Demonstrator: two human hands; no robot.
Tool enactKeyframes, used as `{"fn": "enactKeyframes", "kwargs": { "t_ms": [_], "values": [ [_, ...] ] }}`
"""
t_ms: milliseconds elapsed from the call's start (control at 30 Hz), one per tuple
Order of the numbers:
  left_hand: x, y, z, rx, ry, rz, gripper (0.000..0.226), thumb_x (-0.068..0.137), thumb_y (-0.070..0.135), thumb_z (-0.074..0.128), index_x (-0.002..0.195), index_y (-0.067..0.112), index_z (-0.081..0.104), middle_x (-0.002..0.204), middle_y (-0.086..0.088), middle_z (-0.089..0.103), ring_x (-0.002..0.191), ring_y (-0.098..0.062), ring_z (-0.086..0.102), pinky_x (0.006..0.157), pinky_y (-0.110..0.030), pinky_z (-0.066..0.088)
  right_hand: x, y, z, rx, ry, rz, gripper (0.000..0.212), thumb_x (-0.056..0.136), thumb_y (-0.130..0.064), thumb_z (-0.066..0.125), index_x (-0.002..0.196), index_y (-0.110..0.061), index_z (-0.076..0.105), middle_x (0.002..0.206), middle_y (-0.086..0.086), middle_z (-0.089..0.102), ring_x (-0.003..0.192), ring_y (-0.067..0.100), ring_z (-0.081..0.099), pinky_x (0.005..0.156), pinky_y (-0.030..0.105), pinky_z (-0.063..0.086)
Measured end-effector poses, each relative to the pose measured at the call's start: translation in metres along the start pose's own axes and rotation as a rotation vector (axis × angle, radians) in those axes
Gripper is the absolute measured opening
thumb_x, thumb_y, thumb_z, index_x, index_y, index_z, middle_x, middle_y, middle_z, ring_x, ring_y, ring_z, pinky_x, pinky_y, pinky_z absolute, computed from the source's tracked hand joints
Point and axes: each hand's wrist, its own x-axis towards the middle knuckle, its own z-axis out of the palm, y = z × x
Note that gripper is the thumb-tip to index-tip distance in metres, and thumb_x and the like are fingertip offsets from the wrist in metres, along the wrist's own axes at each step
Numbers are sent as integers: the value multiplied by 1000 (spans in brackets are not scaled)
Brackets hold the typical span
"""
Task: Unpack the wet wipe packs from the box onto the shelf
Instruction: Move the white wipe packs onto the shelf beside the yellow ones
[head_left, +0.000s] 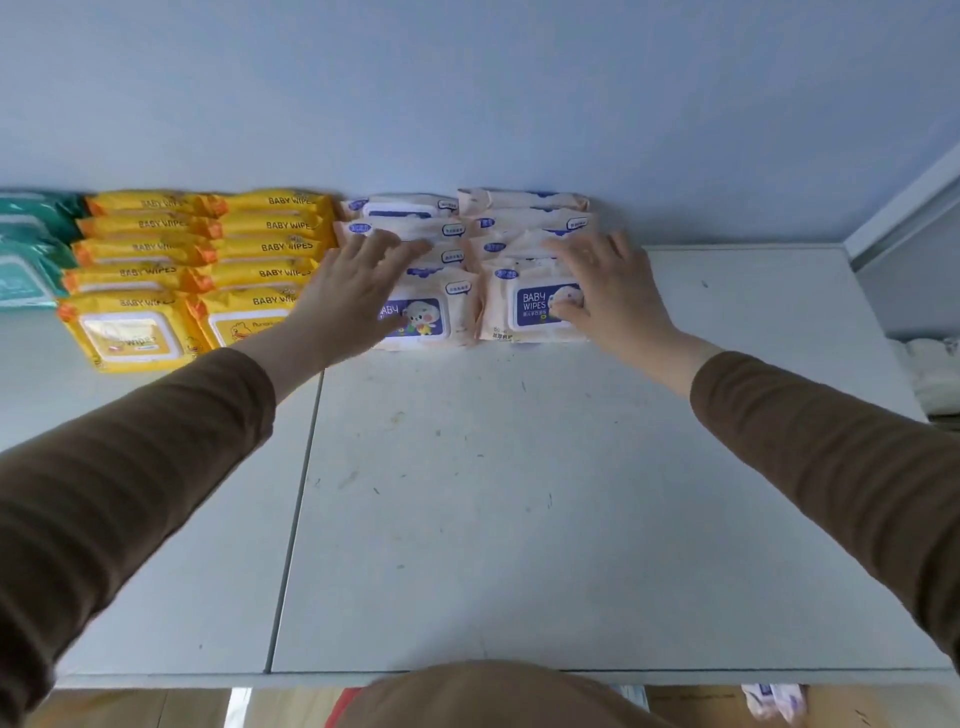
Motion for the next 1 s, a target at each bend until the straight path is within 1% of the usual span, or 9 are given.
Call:
{"fn": "enactKeyframes", "kwargs": {
  "t_ms": [67,100,200,367,433,533,667,767,1000],
  "values": [
    [-1,4,4,74,-39,98,88,82,37,75,153,33,24,143,-6,42,126,-30,44,99,-47,46,-11,-5,7,-111,-46,-113,74,75,-43,72,142,-34,41,131,-2,51,117,28,46,92,44,40],
    [0,5,6,97,-58,112,90,81,36,77,154,34,22,144,-5,41,127,-29,43,99,-46,46,-13,-5,10,-130,-73,-118,79,74,-46,74,144,-36,38,132,-4,50,118,27,46,94,43,38],
    [6,4,11,131,-80,87,97,80,33,79,156,35,17,146,-4,39,127,-30,40,98,-46,48,-8,-5,14,-126,-90,-50,89,71,-49,80,147,-36,35,132,-5,49,116,26,47,93,43,39],
    [13,6,9,129,-117,49,102,81,30,79,157,36,11,147,-4,36,127,-30,38,95,-48,51,-4,-8,18,-141,-96,-1,94,73,-48,80,152,-30,31,134,0,48,119,29,46,94,45,40],
    [11,9,8,110,-121,30,103,81,31,79,157,36,9,148,-4,35,129,-31,36,98,-49,49,-6,-8,17,-153,-106,-6,95,75,-48,78,153,-27,28,137,3,46,122,30,44,98,46,39],
    [2,17,5,18,-63,-77,104,81,35,78,158,29,8,151,-6,34,136,-32,31,108,-50,39,-8,-12,11,-130,-115,48,99,76,-49,77,155,-20,25,145,7,41,127,32,40,105,49,35],
    [-25,36,4,-52,31,-111,98,81,35,77,157,22,16,150,-8,35,137,-32,30,108,-49,38,-30,-20,-3,-52,-40,85,89,79,-45,75,151,-16,34,147,9,43,128,34,42,107,48,35],
    [-50,58,7,-93,24,-81,86,86,38,72,155,21,24,152,-5,37,139,-29,31,111,-45,36,-62,-33,-15,-7,9,108,73,81,-37,71,146,-18,44,146,6,46,127,33,43,105,45,36],
    [-114,125,10,-221,52,34,70,87,36,69,148,18,39,149,-3,43,137,-25,37,110,-42,38,-176,-73,-47,50,-12,203,65,83,-29,65,144,-20,46,147,2,45,131,29,39,107,41,32]
  ]
}}
